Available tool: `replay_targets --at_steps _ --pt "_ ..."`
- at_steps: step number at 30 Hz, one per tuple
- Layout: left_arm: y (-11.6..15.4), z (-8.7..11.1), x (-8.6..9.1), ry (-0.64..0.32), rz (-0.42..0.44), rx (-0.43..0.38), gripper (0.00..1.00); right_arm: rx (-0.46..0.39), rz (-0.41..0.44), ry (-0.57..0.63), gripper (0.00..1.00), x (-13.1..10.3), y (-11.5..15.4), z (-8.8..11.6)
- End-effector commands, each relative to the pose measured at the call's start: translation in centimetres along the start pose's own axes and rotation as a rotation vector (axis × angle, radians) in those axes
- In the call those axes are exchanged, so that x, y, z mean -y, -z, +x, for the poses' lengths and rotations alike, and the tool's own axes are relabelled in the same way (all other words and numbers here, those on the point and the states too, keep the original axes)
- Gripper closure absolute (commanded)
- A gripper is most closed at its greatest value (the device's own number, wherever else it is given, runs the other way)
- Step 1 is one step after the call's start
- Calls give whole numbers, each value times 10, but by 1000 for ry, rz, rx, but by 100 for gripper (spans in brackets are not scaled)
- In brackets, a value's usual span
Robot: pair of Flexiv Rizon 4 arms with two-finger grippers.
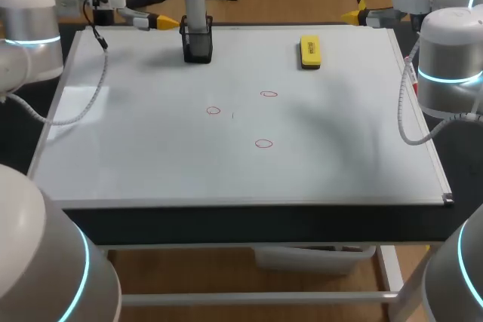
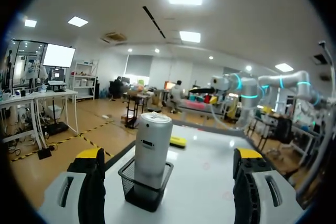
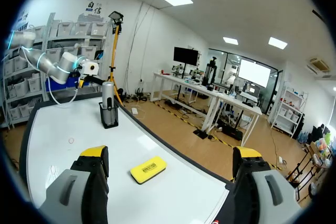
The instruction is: Pick up the inspection probe, press it on each red-marked spot on the whiteboard one by one, put down the probe, pick up the eraser, and wipe off all the red marks.
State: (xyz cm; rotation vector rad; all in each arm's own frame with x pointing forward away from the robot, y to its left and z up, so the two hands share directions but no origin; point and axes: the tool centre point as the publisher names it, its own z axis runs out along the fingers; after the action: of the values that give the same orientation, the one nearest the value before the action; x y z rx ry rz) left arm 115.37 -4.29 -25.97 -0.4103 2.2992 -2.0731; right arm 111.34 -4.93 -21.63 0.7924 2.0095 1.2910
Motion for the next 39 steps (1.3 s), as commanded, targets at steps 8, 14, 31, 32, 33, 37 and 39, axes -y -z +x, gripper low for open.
replay_targets --at_steps 8,14,31,32,33,37,39 --pt "-21 -34 -7 -21 65 -168 0 -1 1 0 0 0 0 0" --pt "-34 -43 -8 -26 86 -229 0 -1 1 0 0 0 0 0" --pt "-69 -51 -1 -45 135 -339 0 -1 1 0 0 0 0 0" --pt "-70 -50 -1 -46 134 -340 0 -1 1 0 0 0 0 0" --pt "-71 -50 -1 -45 138 -344 0 -1 1 0 0 0 0 0" --pt "-74 -49 -1 -39 151 -339 0 -1 1 0 0 0 0 0" --pt "-74 -48 -2 -37 154 -335 0 -1 1 0 0 0 0 0"
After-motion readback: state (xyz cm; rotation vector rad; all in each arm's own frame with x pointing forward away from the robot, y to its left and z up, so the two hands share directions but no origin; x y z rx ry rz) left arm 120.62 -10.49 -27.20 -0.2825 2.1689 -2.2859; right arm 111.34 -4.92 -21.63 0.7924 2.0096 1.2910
